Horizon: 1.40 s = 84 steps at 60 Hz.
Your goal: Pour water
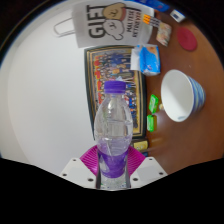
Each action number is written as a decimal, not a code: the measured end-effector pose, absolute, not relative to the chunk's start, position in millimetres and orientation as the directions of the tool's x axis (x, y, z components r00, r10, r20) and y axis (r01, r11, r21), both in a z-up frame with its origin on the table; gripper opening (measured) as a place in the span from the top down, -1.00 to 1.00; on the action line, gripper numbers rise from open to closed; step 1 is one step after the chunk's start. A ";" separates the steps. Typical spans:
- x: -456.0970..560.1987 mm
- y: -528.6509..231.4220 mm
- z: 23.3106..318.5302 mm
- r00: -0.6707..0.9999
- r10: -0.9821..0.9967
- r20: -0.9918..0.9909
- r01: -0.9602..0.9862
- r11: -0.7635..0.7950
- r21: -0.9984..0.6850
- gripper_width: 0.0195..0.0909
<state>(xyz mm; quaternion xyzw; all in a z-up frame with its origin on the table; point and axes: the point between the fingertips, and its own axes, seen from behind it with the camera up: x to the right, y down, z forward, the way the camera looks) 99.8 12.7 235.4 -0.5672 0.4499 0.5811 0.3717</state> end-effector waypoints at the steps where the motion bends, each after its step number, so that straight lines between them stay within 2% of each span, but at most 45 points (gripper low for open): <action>1: 102.5 12.3 238.8 -0.033 -0.069 -0.997 -0.944 -0.324 0.053 0.62; 8: 130.9 14.9 264.3 0.344 0.009 -0.939 -0.894 -0.302 -0.331 0.62; 15: 176.6 14.8 295.2 0.659 0.071 -0.749 -0.721 -0.227 -0.655 0.62; 22: 232.8 14.8 308.5 0.858 0.046 -0.512 -0.503 -0.132 -0.854 0.62; 27: 278.7 19.3 298.1 0.937 -0.014 -0.349 -0.349 -0.101 -0.932 0.63; 39: 365.5 22.0 220.9 0.991 -0.121 -0.053 -0.073 -0.169 -0.983 0.62; 49: 395.2 21.8 153.2 0.991 -0.137 -0.012 -0.046 -0.251 -0.967 0.62; 64: 405.5 16.1 82.0 0.991 -0.132 0.007 -0.036 -0.319 -0.947 0.61; 73: 405.4 14.0 86.0 0.990 -0.139 0.008 -0.031 -0.272 -0.962 0.56; 84: 405.7 13.3 84.4 0.990 -0.143 0.011 -0.033 -0.303 -0.952 0.17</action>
